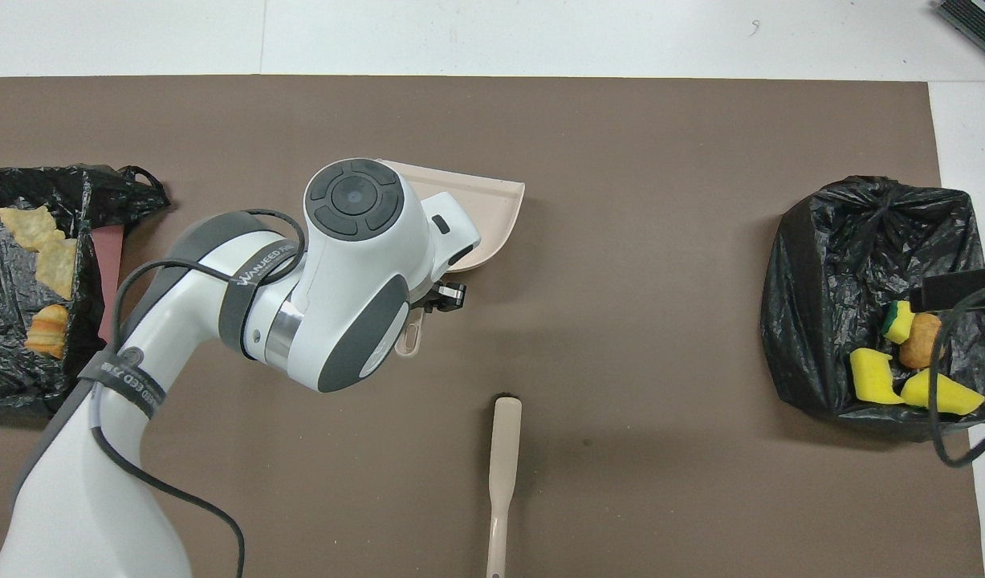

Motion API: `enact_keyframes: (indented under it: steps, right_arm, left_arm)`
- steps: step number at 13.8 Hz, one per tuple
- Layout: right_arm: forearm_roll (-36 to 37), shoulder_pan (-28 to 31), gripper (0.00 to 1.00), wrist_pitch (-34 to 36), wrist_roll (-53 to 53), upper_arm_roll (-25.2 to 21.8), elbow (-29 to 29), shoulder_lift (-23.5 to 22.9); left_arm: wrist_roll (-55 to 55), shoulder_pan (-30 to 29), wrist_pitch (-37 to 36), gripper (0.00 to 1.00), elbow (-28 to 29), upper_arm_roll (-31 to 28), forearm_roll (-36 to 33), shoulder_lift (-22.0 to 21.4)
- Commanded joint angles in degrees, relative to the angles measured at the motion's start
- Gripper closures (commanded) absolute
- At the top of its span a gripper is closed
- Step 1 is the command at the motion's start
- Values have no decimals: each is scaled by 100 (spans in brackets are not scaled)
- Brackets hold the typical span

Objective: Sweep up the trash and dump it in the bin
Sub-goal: 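Carry the empty dustpan back and set it on the table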

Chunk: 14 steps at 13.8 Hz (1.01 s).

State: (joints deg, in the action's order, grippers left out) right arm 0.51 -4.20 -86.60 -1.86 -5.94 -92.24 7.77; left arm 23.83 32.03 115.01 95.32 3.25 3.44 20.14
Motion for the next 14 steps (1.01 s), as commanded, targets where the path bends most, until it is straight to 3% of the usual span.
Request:
enact_keyframes:
  steps: [1, 3, 4, 5, 10, 14]
  right_arm:
    - [-95, 51, 0, -6, 125, 14, -102, 102]
    - [-95, 51, 0, -6, 116, 14, -102, 102]
    - [-95, 51, 0, -6, 116, 14, -102, 102]
    - [-95, 42, 0, -6, 116, 14, -102, 102]
    - [-104, 51, 0, -6, 116, 14, -102, 102]
    - [-104, 51, 0, -6, 116, 14, -102, 102]
  left_arm:
    - [664, 381, 293, 100, -57, -87, 25, 375]
    - [728, 435, 233, 99, -110, -96, -10, 394]
    - [893, 453, 215, 70, -119, -96, -10, 359]
    - [1287, 470, 171, 1, -93, -96, -71, 306]
    - [1379, 217, -189, 0, -119, -262, -151, -230]
    - [547, -538, -417, 0, -119, -298, -81, -678]
